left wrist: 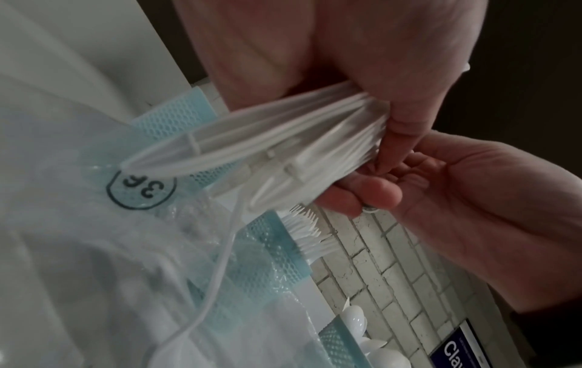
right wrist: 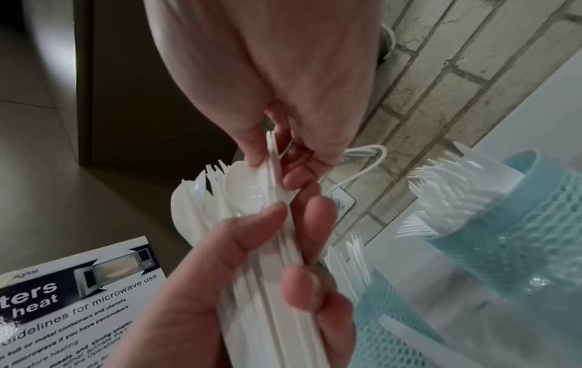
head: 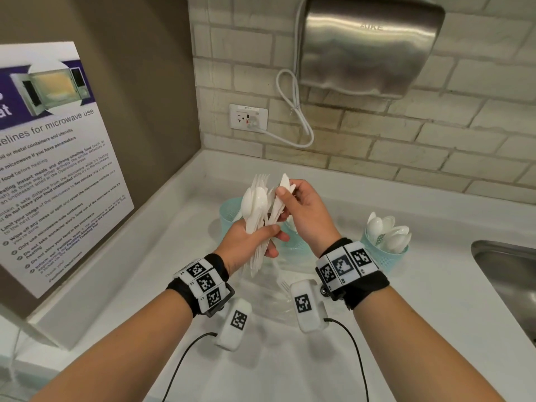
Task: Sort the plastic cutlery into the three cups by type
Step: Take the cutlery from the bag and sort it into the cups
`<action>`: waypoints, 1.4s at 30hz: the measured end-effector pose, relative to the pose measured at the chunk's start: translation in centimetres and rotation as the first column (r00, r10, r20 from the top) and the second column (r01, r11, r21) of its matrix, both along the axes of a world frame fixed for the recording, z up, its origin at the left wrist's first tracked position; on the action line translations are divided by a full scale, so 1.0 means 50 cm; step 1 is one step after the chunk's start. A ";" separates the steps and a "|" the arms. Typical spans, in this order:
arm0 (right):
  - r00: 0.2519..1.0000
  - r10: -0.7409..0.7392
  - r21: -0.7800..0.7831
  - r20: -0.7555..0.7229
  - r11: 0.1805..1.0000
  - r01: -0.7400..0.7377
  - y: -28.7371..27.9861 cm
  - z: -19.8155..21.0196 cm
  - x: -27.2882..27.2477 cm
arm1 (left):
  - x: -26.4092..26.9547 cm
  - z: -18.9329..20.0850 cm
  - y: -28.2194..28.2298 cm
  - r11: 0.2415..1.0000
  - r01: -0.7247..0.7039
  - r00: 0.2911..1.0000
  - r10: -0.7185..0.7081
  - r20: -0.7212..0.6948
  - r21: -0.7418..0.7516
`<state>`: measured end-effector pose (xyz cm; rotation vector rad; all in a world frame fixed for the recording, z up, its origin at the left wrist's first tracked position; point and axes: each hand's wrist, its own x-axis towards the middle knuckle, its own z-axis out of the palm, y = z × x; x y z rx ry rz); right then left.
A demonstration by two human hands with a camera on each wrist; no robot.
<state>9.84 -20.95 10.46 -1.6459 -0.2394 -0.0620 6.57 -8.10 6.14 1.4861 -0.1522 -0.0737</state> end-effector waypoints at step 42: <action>0.993 0.114 -0.208 -0.024 0.971 -0.117 0.127 0.000 0.022 | 0.070 0.001 0.080 0.910 -0.397 0.916 0.387 0.100 0.116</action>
